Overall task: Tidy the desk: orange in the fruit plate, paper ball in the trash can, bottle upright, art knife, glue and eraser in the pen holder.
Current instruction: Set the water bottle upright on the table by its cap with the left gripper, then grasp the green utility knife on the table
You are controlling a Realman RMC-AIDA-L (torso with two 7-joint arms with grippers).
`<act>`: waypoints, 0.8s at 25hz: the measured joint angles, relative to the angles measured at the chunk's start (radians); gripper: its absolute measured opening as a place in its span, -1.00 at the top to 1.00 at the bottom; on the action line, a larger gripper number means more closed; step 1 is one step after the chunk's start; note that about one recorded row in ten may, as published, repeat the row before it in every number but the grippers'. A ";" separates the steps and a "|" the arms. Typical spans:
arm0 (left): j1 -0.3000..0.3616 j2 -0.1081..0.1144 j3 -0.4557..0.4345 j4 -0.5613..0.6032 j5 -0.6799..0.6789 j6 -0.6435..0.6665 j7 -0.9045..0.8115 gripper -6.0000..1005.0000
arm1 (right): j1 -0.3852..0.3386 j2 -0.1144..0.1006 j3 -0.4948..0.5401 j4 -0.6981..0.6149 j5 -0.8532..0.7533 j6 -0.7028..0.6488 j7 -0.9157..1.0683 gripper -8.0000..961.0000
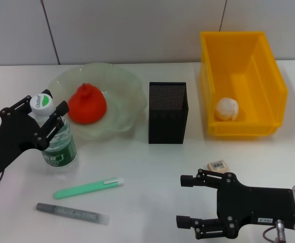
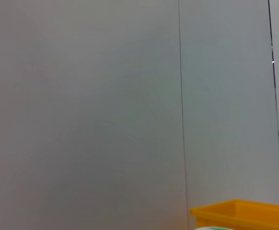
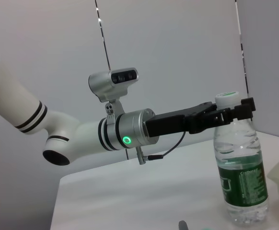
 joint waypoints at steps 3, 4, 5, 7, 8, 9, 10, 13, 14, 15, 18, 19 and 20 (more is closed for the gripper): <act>-0.002 0.000 -0.001 -0.027 -0.014 -0.001 0.048 0.10 | 0.000 0.000 0.000 0.000 -0.002 0.000 0.002 -0.69; -0.002 0.000 -0.001 -0.027 -0.014 -0.001 0.048 0.10 | 0.000 0.000 0.000 0.000 -0.002 0.000 0.002 -0.69; -0.007 0.000 -0.001 -0.041 -0.018 -0.009 0.068 0.09 | 0.000 0.000 0.000 0.000 -0.003 0.000 0.003 -0.69; -0.011 0.000 0.001 -0.044 -0.018 -0.017 0.075 0.03 | 0.000 0.000 0.000 0.000 -0.003 0.001 0.005 -0.68; -0.012 0.000 0.002 -0.045 -0.018 -0.020 0.076 -0.03 | 0.000 0.000 0.000 0.000 -0.003 0.001 0.005 -0.68; -0.012 0.000 0.002 -0.045 -0.018 -0.020 0.076 -0.09 | 0.000 0.000 0.000 0.000 -0.003 0.001 0.005 -0.68; -0.013 0.000 0.002 -0.045 -0.018 -0.024 0.074 -0.15 | 0.000 0.000 0.000 0.000 -0.004 0.001 0.006 -0.68; -0.007 0.001 -0.007 -0.042 -0.020 -0.013 0.064 -0.33 | 0.000 0.000 0.000 0.000 -0.004 -0.003 0.007 -0.68; -0.001 0.001 -0.012 -0.039 -0.027 -0.002 0.062 -0.38 | 0.000 0.000 0.000 0.000 -0.004 -0.003 0.007 -0.68; 0.007 0.002 -0.017 -0.037 -0.036 0.013 0.061 -0.43 | -0.001 0.000 0.000 0.000 -0.004 -0.005 0.008 -0.68; 0.034 0.004 -0.023 -0.032 -0.064 0.059 0.056 -0.58 | -0.002 0.000 0.002 0.000 -0.004 -0.006 0.008 -0.67; 0.034 0.004 -0.023 -0.032 -0.064 0.059 0.056 -0.58 | -0.002 0.000 0.002 0.000 -0.004 -0.006 0.008 -0.67; 0.060 0.006 -0.024 -0.020 -0.077 0.112 0.044 -0.58 | -0.004 -0.001 0.005 0.000 -0.003 -0.007 0.008 -0.67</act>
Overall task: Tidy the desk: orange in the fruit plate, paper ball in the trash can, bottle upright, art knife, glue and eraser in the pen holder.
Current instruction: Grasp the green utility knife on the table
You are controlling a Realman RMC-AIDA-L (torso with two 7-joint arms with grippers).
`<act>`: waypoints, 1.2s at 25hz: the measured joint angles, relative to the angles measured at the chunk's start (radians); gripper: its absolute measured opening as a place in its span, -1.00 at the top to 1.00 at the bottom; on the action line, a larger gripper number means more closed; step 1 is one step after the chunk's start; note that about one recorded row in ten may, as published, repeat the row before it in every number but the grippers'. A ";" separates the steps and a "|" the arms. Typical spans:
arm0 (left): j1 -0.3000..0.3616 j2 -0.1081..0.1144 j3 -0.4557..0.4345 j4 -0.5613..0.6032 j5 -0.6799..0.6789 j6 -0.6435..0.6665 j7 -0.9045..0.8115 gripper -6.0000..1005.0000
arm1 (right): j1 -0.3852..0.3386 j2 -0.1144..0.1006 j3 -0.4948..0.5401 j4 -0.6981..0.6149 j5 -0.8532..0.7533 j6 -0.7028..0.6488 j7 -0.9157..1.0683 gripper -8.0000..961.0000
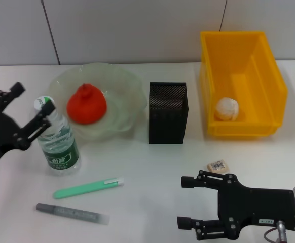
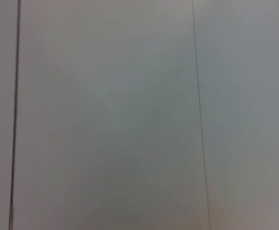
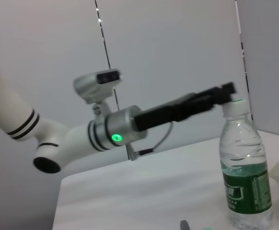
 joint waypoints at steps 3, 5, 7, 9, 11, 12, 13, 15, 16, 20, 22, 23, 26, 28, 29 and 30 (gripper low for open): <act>0.042 0.001 0.003 0.015 -0.004 0.099 0.007 -0.58 | -0.004 -0.001 0.002 0.005 0.003 -0.002 0.000 -0.67; 0.066 0.001 0.020 0.022 0.007 0.161 0.019 -0.58 | -0.005 -0.003 0.002 0.009 0.004 -0.002 0.000 -0.67; 0.076 0.002 0.032 0.025 0.018 0.185 0.020 -0.58 | -0.005 -0.004 0.003 0.012 0.004 -0.002 0.000 -0.67; 0.095 0.003 0.083 0.034 0.039 0.220 0.022 -0.57 | -0.009 -0.009 0.004 0.025 0.003 -0.002 0.001 -0.66; 0.110 0.003 0.146 0.047 0.061 0.237 0.026 -0.57 | -0.019 -0.016 0.004 0.045 0.000 -0.004 0.003 -0.66; 0.116 0.003 0.191 0.055 0.071 0.241 0.025 -0.57 | -0.025 -0.019 0.004 0.055 0.000 -0.006 0.003 -0.66; 0.118 0.002 0.223 0.059 0.077 0.243 0.024 -0.57 | -0.031 -0.025 0.004 0.065 0.000 -0.008 0.003 -0.66; 0.116 0.002 0.328 0.073 0.084 0.244 -0.006 -0.57 | -0.045 -0.037 0.004 0.081 -0.003 -0.017 -0.001 -0.66; 0.116 0.002 0.328 0.073 0.084 0.244 -0.006 -0.57 | -0.045 -0.037 0.004 0.081 -0.003 -0.017 -0.001 -0.66; 0.108 -0.003 0.416 0.166 0.085 0.144 -0.146 -0.57 | -0.076 -0.057 0.009 0.088 -0.010 -0.064 -0.004 -0.66; 0.107 -0.004 0.432 0.185 0.085 0.120 -0.174 -0.56 | -0.086 -0.060 0.013 0.088 -0.010 -0.070 -0.009 -0.65; 0.106 -0.005 0.455 0.212 0.085 0.100 -0.203 -0.57 | -0.093 -0.061 0.017 0.087 -0.010 -0.072 -0.015 -0.65; 0.110 -0.005 0.517 0.308 0.086 0.058 -0.300 -0.57 | -0.120 -0.060 0.027 0.085 -0.013 -0.079 -0.042 -0.65; 0.126 -0.007 0.570 0.397 0.086 0.026 -0.386 -0.57 | -0.135 -0.059 0.031 0.086 -0.018 -0.081 -0.045 -0.65; 0.135 -0.007 0.595 0.438 0.086 0.008 -0.429 -0.57 | -0.141 -0.059 0.031 0.086 -0.018 -0.082 -0.046 -0.65; 0.157 -0.008 0.656 0.532 0.086 -0.030 -0.514 -0.57 | -0.151 -0.060 0.032 0.084 -0.019 -0.083 -0.050 -0.65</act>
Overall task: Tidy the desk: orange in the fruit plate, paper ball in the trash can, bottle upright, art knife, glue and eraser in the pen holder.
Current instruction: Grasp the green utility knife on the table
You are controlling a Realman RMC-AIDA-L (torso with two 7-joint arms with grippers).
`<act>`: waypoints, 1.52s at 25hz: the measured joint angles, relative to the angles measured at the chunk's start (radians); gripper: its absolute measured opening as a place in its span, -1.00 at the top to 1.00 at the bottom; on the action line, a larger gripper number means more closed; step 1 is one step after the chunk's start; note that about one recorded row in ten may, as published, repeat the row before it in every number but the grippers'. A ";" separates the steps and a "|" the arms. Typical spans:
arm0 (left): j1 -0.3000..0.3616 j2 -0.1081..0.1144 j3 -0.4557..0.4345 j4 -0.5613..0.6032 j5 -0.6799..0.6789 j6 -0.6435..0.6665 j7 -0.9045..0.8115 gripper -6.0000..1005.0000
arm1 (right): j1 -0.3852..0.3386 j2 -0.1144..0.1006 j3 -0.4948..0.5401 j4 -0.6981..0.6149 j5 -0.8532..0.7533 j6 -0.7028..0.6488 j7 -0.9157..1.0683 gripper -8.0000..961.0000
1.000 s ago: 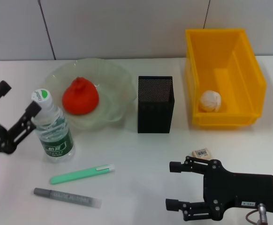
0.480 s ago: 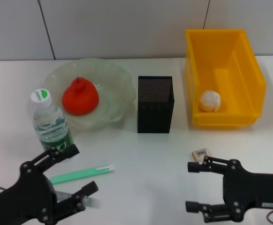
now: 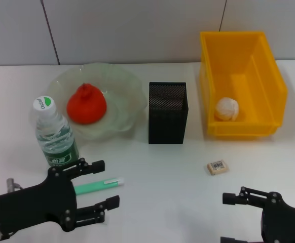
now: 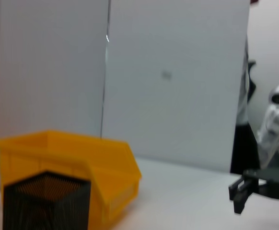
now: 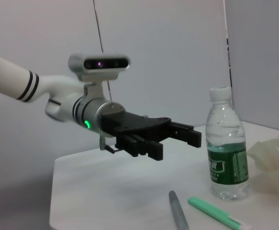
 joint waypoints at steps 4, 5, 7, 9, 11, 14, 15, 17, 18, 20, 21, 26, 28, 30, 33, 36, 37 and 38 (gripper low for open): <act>0.050 0.001 0.120 0.175 0.000 -0.091 -0.115 -0.57 | -0.013 0.000 0.000 0.001 -0.003 -0.001 -0.007 -0.64; 0.089 0.003 0.210 0.317 0.026 -0.188 -0.203 -0.57 | -0.017 0.003 0.001 0.000 -0.009 0.001 -0.014 -0.64; 0.100 0.003 0.231 0.359 0.047 -0.217 -0.234 -0.58 | -0.017 0.003 0.001 -0.002 -0.010 0.004 -0.016 -0.64; 0.120 0.002 0.276 0.451 0.098 -0.264 -0.299 -0.58 | -0.017 0.005 0.001 -0.006 -0.010 0.009 -0.018 -0.64; 0.121 0.003 0.297 0.494 0.122 -0.267 -0.347 -0.58 | -0.017 0.006 0.000 -0.008 -0.010 0.011 -0.019 -0.64; 0.101 0.005 0.306 0.540 0.176 -0.264 -0.438 -0.58 | -0.018 0.006 0.001 -0.009 -0.011 0.012 -0.019 -0.63; 0.101 0.005 0.306 0.540 0.176 -0.264 -0.438 -0.58 | -0.021 0.006 0.001 -0.010 -0.011 0.012 -0.019 -0.63; 0.101 0.005 0.306 0.540 0.176 -0.264 -0.438 -0.58 | -0.025 0.006 0.001 -0.010 -0.011 0.011 -0.020 -0.63; 0.065 0.001 0.313 0.596 0.286 -0.264 -0.550 -0.58 | -0.025 0.006 0.001 -0.010 -0.011 0.011 -0.020 -0.63; 0.036 0.001 0.323 0.608 0.332 -0.263 -0.628 -0.58 | -0.031 0.007 0.000 -0.010 -0.012 0.009 -0.030 -0.63; 0.033 0.001 0.324 0.609 0.335 -0.263 -0.635 -0.58 | -0.031 0.007 0.000 -0.010 -0.012 0.009 -0.030 -0.63; 0.010 0.001 0.327 0.615 0.350 -0.269 -0.676 -0.58 | -0.033 0.009 0.000 -0.020 -0.014 0.007 -0.031 -0.62; 0.005 0.002 0.327 0.617 0.353 -0.269 -0.685 -0.58 | -0.036 0.011 0.000 -0.021 -0.015 0.005 -0.032 -0.62; 0.000 0.002 0.327 0.618 0.359 -0.269 -0.693 -0.58 | -0.042 0.013 0.000 -0.021 -0.015 0.004 -0.032 -0.62; -0.023 0.001 0.327 0.624 0.412 -0.271 -0.727 -0.58 | -0.042 0.014 0.000 -0.021 -0.015 0.004 -0.032 -0.62; -0.035 0.000 0.335 0.627 0.441 -0.273 -0.733 -0.58 | -0.040 0.015 0.000 -0.025 -0.015 0.008 -0.032 -0.62; -0.041 0.000 0.342 0.627 0.455 -0.278 -0.735 -0.58 | -0.037 0.015 0.000 -0.028 -0.015 0.010 -0.032 -0.61; -0.044 0.000 0.347 0.628 0.463 -0.282 -0.738 -0.58 | -0.037 0.015 0.000 -0.028 -0.015 0.010 -0.032 -0.61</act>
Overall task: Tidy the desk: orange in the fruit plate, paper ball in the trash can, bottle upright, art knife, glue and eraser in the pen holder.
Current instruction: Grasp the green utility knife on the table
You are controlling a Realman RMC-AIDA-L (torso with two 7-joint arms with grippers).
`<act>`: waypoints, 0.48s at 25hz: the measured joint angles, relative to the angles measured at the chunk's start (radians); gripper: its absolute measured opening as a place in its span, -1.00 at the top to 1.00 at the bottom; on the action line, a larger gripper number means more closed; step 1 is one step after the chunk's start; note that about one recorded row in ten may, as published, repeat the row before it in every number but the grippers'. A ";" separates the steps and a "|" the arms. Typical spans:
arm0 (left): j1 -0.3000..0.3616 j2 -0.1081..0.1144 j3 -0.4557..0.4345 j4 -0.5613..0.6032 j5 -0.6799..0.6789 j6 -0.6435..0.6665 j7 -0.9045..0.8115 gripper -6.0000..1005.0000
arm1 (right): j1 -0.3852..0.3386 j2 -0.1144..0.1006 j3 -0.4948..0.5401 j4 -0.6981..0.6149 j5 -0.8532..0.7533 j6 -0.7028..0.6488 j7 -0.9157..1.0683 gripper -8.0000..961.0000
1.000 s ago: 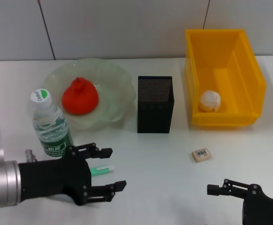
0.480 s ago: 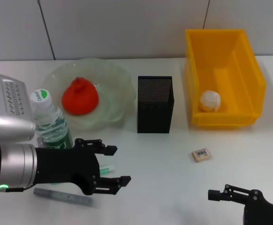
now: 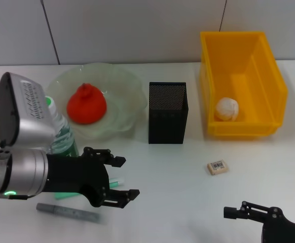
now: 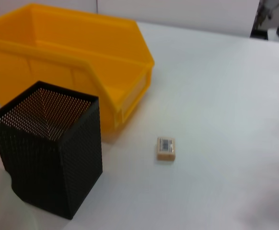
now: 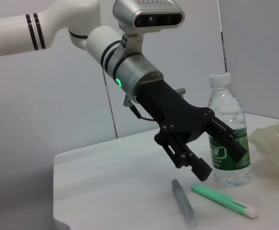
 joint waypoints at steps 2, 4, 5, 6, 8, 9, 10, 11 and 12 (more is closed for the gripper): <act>-0.016 0.000 0.014 0.000 0.038 -0.015 -0.022 -0.58 | 0.004 0.000 0.000 -0.003 0.000 0.004 0.000 -0.61; -0.031 0.000 0.018 -0.004 0.065 -0.020 -0.041 -0.57 | 0.006 -0.001 0.001 -0.004 0.000 0.005 0.000 -0.61; -0.039 0.000 0.020 -0.006 0.078 -0.021 -0.050 -0.57 | 0.006 -0.001 0.001 -0.004 0.000 0.005 0.000 -0.61; -0.039 0.000 0.020 -0.006 0.078 -0.021 -0.050 -0.57 | 0.006 -0.001 0.001 -0.005 0.000 0.005 0.000 -0.61; -0.049 0.000 0.022 -0.009 0.096 -0.022 -0.059 -0.57 | 0.006 -0.001 0.001 -0.005 0.000 0.006 0.000 -0.61; -0.049 0.000 0.022 -0.009 0.096 -0.022 -0.059 -0.57 | 0.006 -0.001 0.001 -0.005 -0.002 0.007 0.000 -0.61; -0.065 0.000 0.026 -0.012 0.133 -0.029 -0.069 -0.57 | 0.007 -0.001 0.001 -0.005 -0.003 0.008 0.000 -0.61; -0.065 0.000 0.026 -0.012 0.133 -0.029 -0.069 -0.57 | 0.007 -0.001 0.001 -0.005 -0.004 0.010 0.000 -0.60; -0.072 0.000 0.026 -0.013 0.147 -0.033 -0.074 -0.57 | 0.008 0.000 0.001 -0.005 -0.008 0.013 0.000 -0.60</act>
